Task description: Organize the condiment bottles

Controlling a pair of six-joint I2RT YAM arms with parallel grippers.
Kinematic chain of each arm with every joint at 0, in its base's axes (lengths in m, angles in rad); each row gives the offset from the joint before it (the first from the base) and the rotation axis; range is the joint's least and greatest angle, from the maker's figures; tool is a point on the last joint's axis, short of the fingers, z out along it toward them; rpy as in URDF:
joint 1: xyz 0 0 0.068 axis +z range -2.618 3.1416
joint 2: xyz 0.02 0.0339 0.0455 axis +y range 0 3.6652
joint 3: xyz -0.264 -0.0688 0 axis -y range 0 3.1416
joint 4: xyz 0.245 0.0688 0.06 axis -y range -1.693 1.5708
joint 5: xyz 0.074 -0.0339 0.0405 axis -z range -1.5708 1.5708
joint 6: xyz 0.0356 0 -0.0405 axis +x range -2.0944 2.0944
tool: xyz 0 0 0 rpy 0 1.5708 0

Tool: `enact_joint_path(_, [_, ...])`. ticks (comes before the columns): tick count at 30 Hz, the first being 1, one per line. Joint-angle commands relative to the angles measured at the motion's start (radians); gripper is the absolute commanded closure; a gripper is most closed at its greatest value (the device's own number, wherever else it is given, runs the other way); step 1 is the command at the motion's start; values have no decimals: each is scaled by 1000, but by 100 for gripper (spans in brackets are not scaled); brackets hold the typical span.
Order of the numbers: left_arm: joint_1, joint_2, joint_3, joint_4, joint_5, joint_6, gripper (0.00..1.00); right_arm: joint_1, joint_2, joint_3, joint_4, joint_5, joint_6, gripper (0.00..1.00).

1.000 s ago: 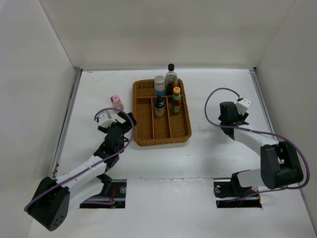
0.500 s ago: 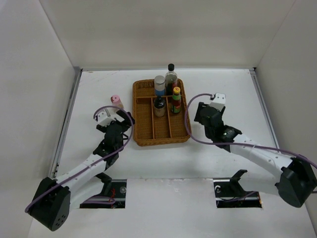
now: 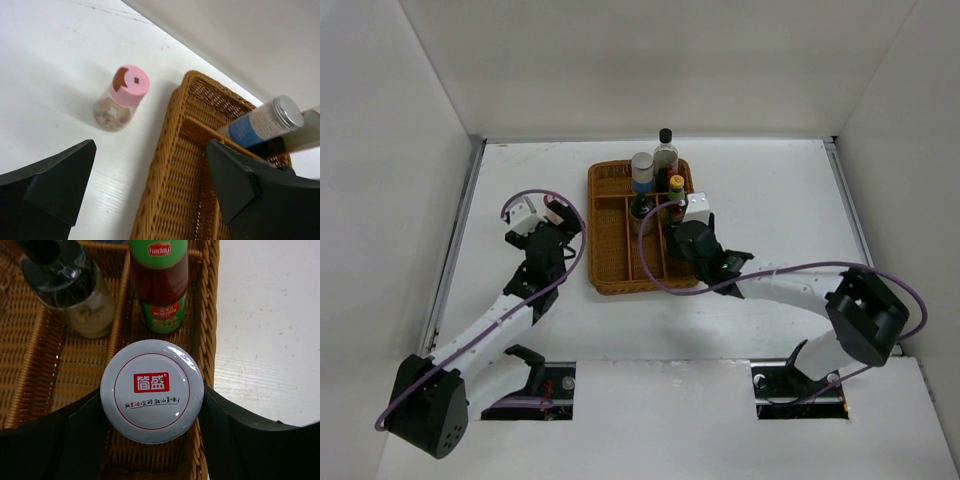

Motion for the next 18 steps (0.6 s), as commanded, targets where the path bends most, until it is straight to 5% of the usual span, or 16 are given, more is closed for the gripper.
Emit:
enact_joint_path(1, [43,42,66,-4,-8,27,7,9,14,78,166,25,-17,43])
enact_joint_path(10, [92,179,127,-6,12,26,7,12,80,67,157,35,12,17])
enact_joint_path(14, [92,207,155,-1,7,27,11,15,-27,48,139,50,-8,3])
enact_joint_path(18, [107,246,188,-1,6,43,14,21,-211,-13,122,56,-17,0])
